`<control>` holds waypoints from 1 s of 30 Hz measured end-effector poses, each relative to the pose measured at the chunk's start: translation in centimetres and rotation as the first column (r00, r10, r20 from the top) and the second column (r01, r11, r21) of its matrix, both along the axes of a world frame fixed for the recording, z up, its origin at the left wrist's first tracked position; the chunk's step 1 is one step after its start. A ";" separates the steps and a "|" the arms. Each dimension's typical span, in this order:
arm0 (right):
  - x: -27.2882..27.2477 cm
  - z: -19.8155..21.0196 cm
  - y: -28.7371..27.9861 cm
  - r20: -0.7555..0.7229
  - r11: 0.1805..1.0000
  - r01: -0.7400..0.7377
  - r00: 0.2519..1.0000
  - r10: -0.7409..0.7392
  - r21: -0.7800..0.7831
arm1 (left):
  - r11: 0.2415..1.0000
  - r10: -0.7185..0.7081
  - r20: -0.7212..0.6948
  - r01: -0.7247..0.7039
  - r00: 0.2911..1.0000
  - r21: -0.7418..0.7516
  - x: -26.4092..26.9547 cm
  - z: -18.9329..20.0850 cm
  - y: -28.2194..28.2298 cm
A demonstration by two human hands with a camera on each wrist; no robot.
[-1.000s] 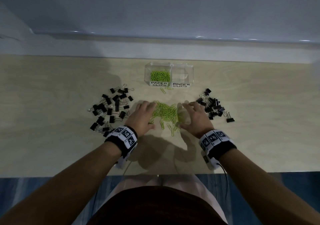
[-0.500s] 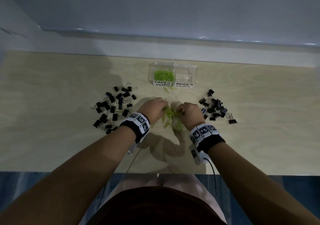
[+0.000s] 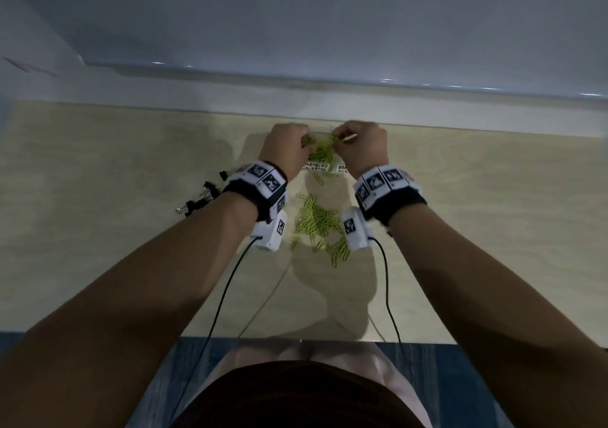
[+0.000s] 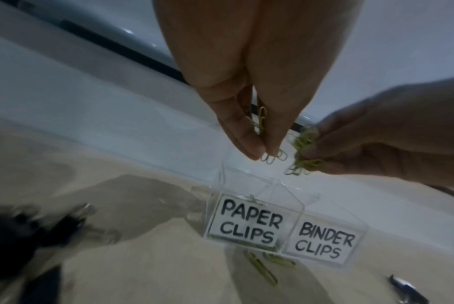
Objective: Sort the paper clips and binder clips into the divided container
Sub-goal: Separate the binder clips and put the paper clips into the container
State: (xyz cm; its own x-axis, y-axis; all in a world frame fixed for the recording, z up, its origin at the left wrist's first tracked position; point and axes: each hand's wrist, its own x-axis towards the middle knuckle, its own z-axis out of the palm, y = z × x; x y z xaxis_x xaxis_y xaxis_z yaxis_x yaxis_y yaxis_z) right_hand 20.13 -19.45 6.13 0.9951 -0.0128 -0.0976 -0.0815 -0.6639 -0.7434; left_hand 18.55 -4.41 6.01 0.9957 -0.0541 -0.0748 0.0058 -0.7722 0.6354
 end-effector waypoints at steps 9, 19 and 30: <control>-1.3 -1.8 -0.3 0.155 0.921 -0.260 0.937 0.313 -0.289 | 0.989 -0.124 -0.053 0.128 0.991 0.079 0.1 -0.5 0.0; -6.5 -5.9 -1.7 -0.300 0.682 -0.621 0.784 0.544 -0.386 | 0.880 -0.324 -0.382 0.424 0.866 0.213 -9.3 -6.0 2.0; -11.1 -6.3 -7.2 -0.220 0.797 -0.531 0.846 0.485 -0.287 | 0.929 -0.195 -0.254 0.261 0.947 0.261 -9.9 -6.2 2.2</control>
